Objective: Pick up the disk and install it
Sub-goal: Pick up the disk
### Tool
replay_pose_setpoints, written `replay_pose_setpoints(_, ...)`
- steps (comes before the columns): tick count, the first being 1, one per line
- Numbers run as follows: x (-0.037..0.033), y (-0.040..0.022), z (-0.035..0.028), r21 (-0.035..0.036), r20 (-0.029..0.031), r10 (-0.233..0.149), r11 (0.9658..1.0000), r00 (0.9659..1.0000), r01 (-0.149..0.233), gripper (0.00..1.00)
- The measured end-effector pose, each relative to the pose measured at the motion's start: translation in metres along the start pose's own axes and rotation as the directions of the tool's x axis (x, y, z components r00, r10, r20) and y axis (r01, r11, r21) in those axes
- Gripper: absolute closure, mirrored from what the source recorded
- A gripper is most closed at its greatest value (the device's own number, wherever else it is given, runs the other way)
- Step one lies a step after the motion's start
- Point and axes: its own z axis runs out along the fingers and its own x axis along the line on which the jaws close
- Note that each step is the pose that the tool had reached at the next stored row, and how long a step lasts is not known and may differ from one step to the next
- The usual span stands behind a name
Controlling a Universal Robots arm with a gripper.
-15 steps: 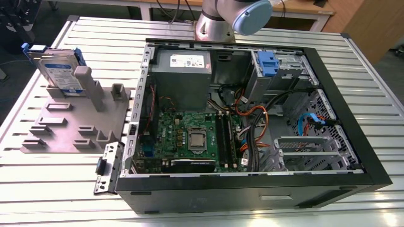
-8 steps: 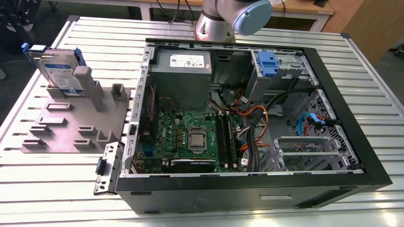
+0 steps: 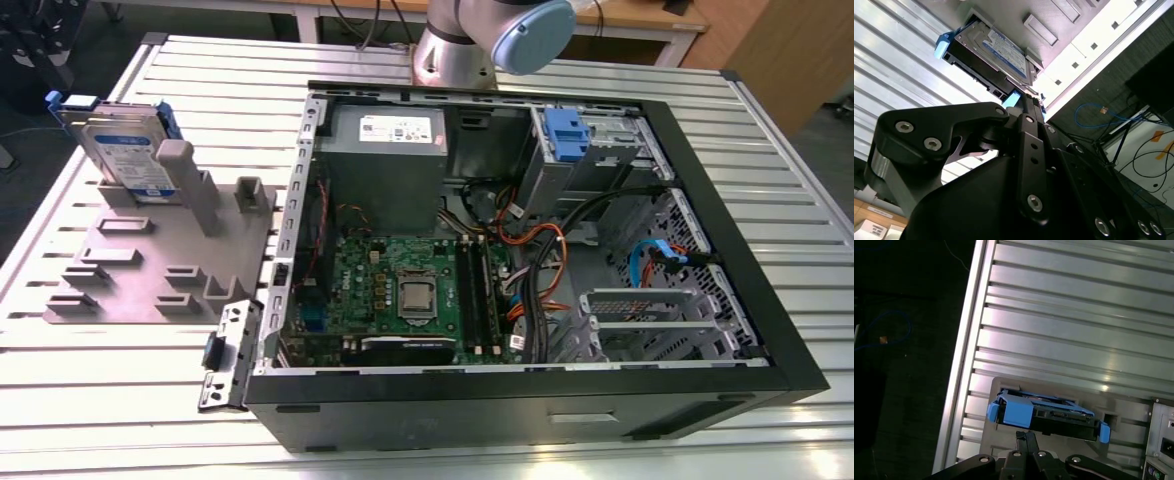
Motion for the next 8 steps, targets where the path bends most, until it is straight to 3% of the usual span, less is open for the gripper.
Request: replay_pose_setpoints(8,0.0000,0.0000,0.0000,0.0000,-0.0002,-0.003,1.0000,1.0000,0.003,0.89)
